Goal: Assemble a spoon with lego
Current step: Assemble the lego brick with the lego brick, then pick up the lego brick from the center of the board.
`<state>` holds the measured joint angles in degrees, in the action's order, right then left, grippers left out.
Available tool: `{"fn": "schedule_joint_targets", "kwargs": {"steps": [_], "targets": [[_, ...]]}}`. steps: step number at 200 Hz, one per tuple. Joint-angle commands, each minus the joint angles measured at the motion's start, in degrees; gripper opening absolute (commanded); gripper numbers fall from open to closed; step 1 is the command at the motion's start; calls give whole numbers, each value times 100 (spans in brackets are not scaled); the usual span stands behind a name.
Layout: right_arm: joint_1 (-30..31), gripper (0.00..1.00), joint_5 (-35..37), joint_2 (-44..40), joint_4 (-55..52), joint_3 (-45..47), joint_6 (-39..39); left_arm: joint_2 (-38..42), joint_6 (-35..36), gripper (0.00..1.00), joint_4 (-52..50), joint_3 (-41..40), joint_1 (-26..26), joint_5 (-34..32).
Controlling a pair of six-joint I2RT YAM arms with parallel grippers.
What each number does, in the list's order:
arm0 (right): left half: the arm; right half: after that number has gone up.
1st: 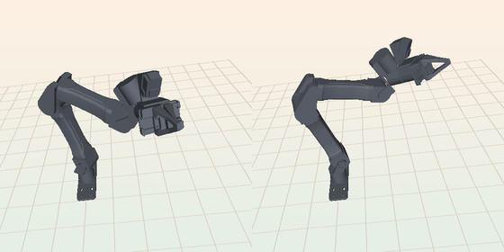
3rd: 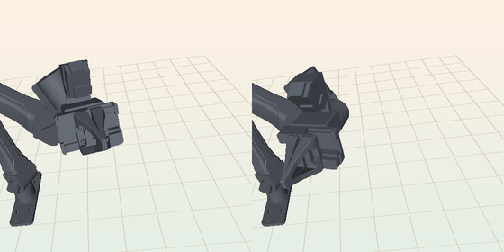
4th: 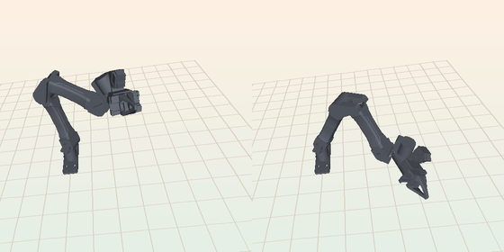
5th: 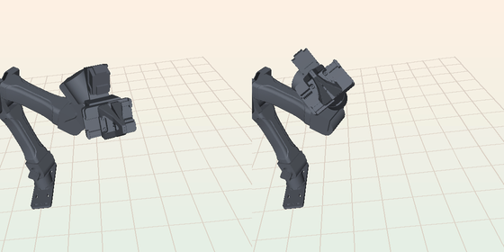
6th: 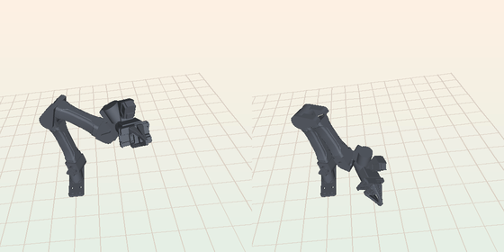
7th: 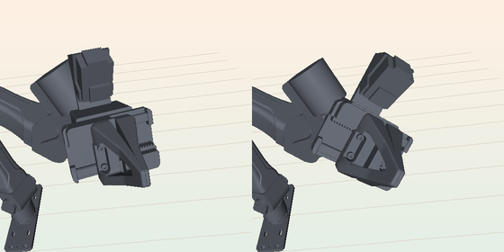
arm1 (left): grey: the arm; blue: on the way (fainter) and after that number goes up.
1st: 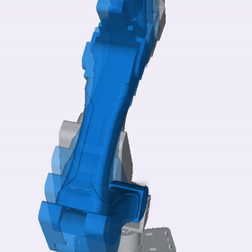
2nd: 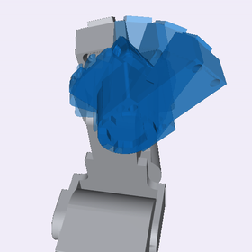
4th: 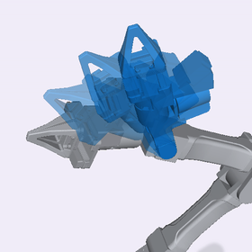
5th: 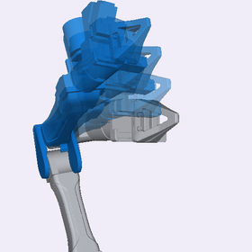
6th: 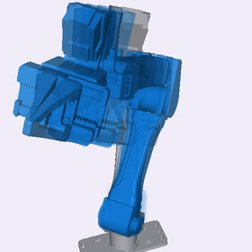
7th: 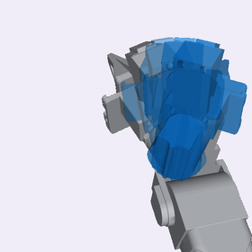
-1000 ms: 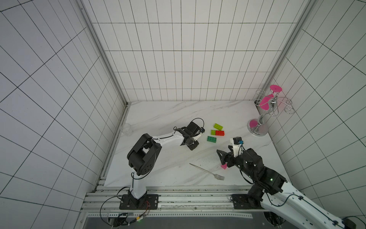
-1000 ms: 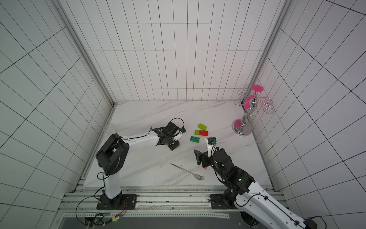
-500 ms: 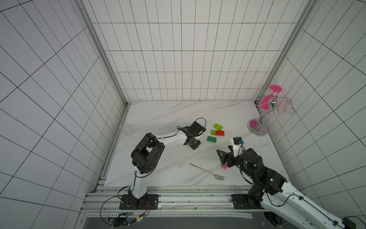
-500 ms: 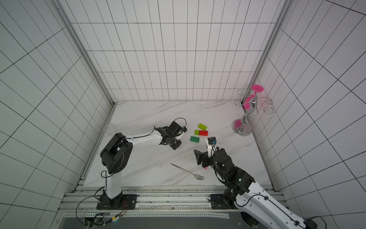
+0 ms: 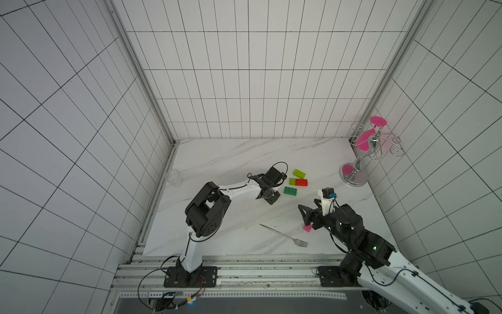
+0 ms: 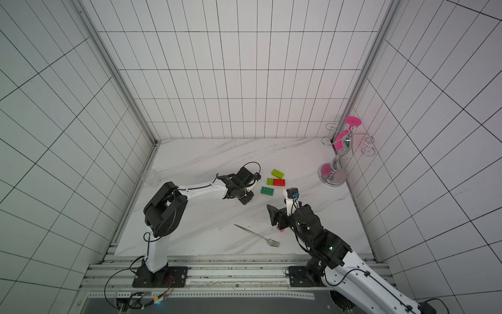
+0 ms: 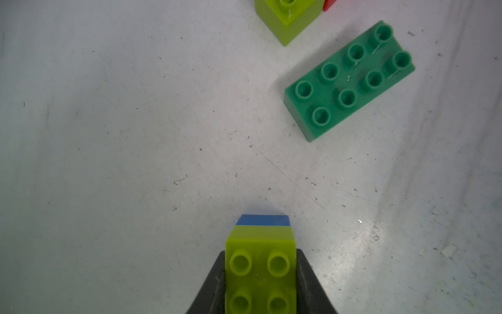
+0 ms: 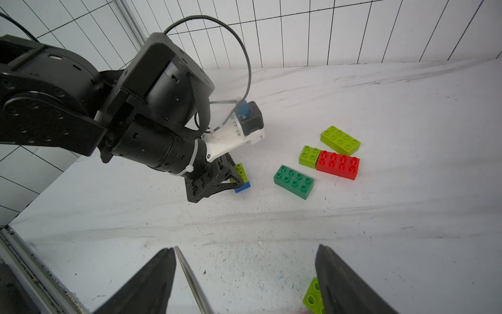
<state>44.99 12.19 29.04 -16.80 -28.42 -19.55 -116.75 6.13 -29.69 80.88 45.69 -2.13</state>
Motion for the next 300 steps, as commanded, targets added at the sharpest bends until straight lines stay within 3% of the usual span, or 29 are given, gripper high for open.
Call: {"fn": "schedule_joint_targets", "kwargs": {"steps": [1, 71, 112, 161, 171, 183, 187, 188, 193, 227, 251, 300], "targets": [[-22, 84, 212, -64, -28, 123, -81, -503, 642, 26, -1172, -249, 3, 432], [-17, 84, 396, -525, -1042, -641, -294, 56, 2446, 31, -1469, -315, 27, 1062], [-19, 84, 667, -645, -1677, -1082, -321, -144, 2815, 33, -1603, 4, -120, 1004], [-21, 85, 1072, -582, -2468, -1379, -697, 0, 2955, 45, -1533, 224, -148, 1072], [-23, 85, 1151, -512, -2667, -1409, -765, 83, 2931, 56, -1460, 244, -157, 1083], [-23, 85, 1263, -386, -2843, -1414, -854, 223, 2916, 58, -1411, 265, -166, 1129], [-17, 85, 1310, -335, -2907, -1407, -905, 274, 2899, 70, -1394, 262, -171, 1145], [-19, 85, 1330, -299, -2925, -1410, -933, 293, 2892, 91, -1387, 262, -173, 1145], [-17, 85, 1378, -238, -2972, -1403, -984, 366, 2857, 98, -1346, 249, -183, 1145], [-51, 82, 1395, 525, -3128, -1478, -1345, 1240, 2571, 98, -1067, -93, -194, 1299], [-197, 79, 1030, 1283, -3302, -1525, -1860, 2237, 1889, 98, -470, -695, -192, 1068], [-323, 68, 356, 2503, -2975, -1175, -3158, 5332, -999, 99, 1589, -3068, -131, -785]]}}
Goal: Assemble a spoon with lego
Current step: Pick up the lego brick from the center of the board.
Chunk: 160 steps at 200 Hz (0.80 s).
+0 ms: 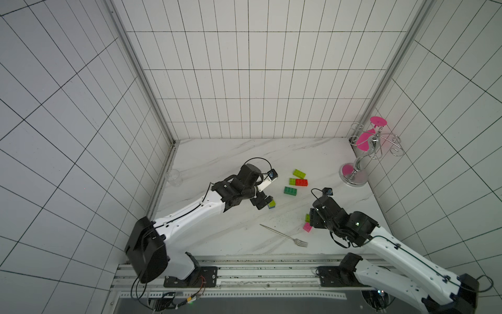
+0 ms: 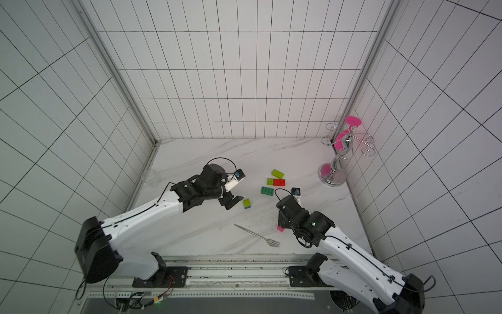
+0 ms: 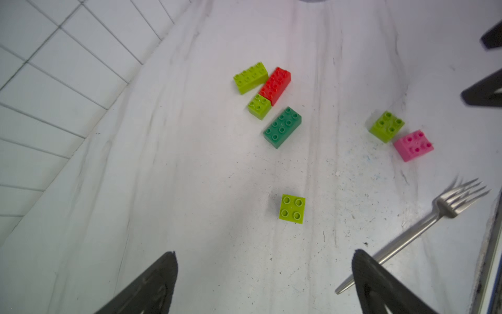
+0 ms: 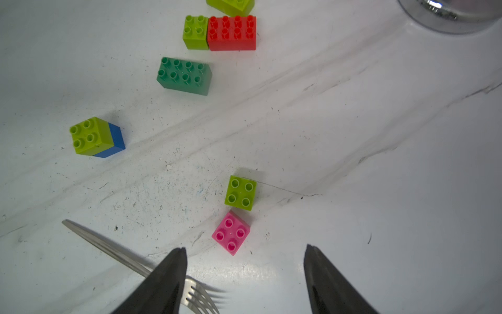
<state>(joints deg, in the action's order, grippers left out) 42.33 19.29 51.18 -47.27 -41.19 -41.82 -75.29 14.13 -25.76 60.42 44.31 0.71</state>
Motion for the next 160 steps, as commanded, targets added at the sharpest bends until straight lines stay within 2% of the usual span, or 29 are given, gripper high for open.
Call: {"fn": "schedule_joint_targets", "kwargs": {"steps": [1, 28, 60, 98, 160], "targets": [[-57, 67, -364, 297, 88, 115, -954, 1246, -1848, 99, 1222, -1071, 7, -1098], [-71, 64, -523, 479, 724, 437, -1487, 2796, -2959, 99, 1650, -2420, 7, -1742], [-171, 62, -704, 877, 1244, 746, -2128, 3863, -3646, 99, 1167, -3038, 7, -2251], [-216, 57, -720, 1497, 1312, 832, -2966, 4266, -3612, 99, 1478, -3631, 7, -2190], [-234, 52, -876, 2229, 1444, 712, -3423, 4336, -3636, 99, 1327, -3601, 15, -1943]]}}
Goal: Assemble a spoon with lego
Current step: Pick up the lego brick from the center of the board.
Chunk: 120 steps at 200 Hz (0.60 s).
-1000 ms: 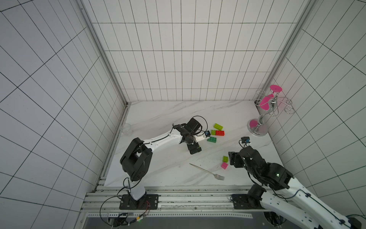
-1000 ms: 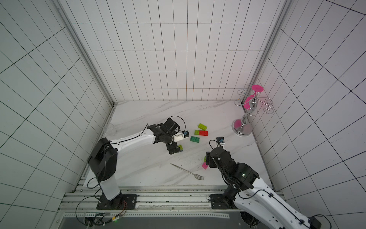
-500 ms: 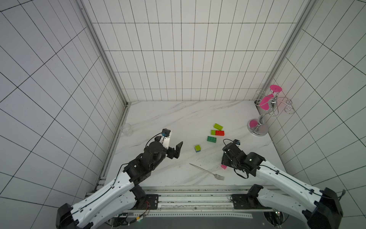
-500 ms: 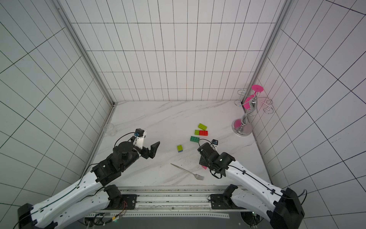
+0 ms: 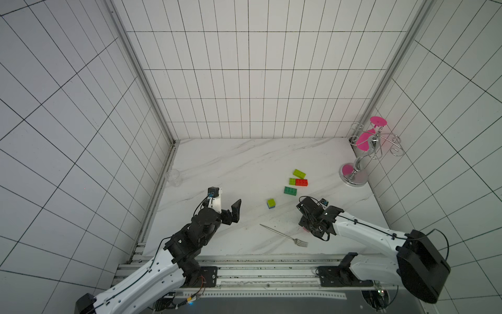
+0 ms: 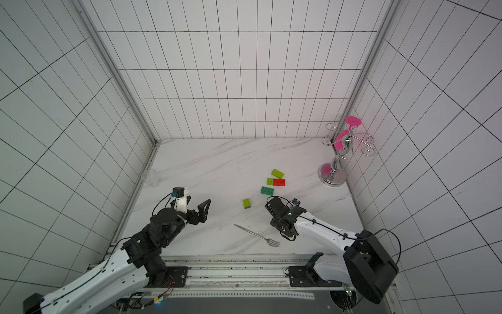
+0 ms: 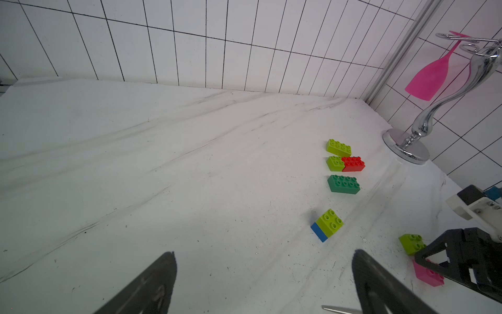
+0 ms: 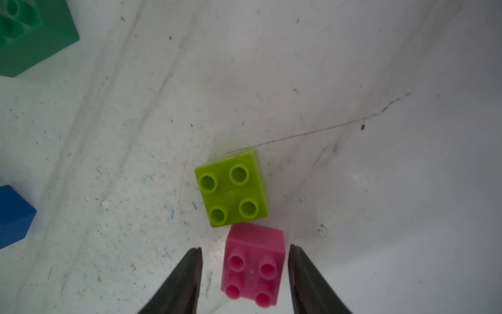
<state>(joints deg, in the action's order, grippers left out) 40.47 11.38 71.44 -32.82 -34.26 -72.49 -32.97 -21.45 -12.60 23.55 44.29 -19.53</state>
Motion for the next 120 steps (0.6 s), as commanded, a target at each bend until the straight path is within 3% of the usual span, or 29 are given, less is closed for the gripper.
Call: {"fn": "schedule_joint_targets", "kwargs": {"steps": [1, 37, 65, 96, 120], "targets": [[-43, 52, -92, 212, -3, 22, -364, 110, -83, 99, 3, 88, 13, 81], [-47, 34, -106, 396, -59, -49, -389, 458, -140, 99, -100, 33, 18, 63], [29, 29, 118, 313, -469, -365, -17, 642, -180, 99, -151, 11, 18, 22], [120, 22, -201, 153, -603, -1096, 1777, 767, -193, 99, -233, 25, 18, -57], [159, 23, -630, 342, -799, -1904, 3376, 875, -217, 99, -304, 15, 18, -142]]}}
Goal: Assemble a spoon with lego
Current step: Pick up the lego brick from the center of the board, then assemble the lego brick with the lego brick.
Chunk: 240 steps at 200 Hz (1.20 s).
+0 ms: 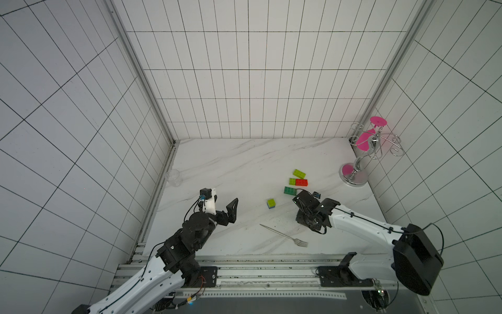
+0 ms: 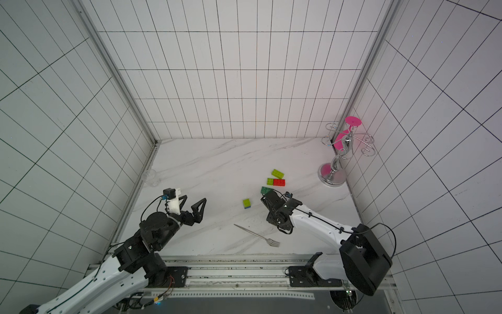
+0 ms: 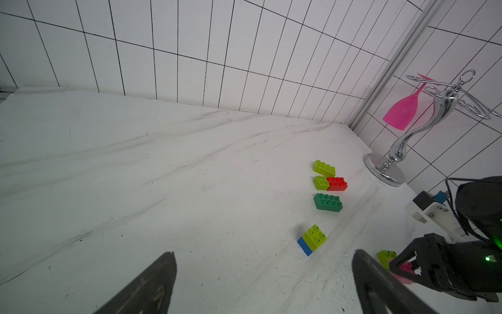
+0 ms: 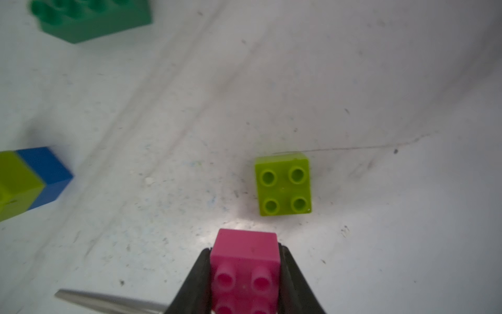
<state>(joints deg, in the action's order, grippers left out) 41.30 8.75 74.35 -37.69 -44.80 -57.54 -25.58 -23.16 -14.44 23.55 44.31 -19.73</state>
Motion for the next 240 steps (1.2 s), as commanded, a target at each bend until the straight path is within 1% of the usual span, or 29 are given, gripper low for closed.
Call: {"fn": "schedule_joint_targets", "kwargs": {"steps": [1, 16, 40, 70, 92, 119, 191, 240], "targets": [[78, 23, -371, 65, -310, -884, 1932, 139, -47, 99, -125, 16, 16, -130], [122, 23, -407, 337, -199, -1255, 2668, 222, -66, 99, -152, -16, 16, -190], [270, 23, -586, 1017, -21, -1823, 3549, 388, -92, 99, -222, -44, 16, -346], [514, 23, -622, 1843, 25, -2473, 4150, 547, -105, 99, -237, -115, 16, -462], [542, 23, -623, 2341, 16, -2811, 4217, 574, -93, 99, -221, -136, 16, -488], [554, 24, -576, 2644, 162, -2939, 4225, 528, -84, 99, -213, -137, 15, -488], [511, 24, -435, 3020, 258, -3096, 4312, 480, -95, 99, -209, -123, 16, -436], [389, 24, -403, 3136, 175, -3088, 3985, 534, -95, 99, -237, -126, 14, -417]]}}
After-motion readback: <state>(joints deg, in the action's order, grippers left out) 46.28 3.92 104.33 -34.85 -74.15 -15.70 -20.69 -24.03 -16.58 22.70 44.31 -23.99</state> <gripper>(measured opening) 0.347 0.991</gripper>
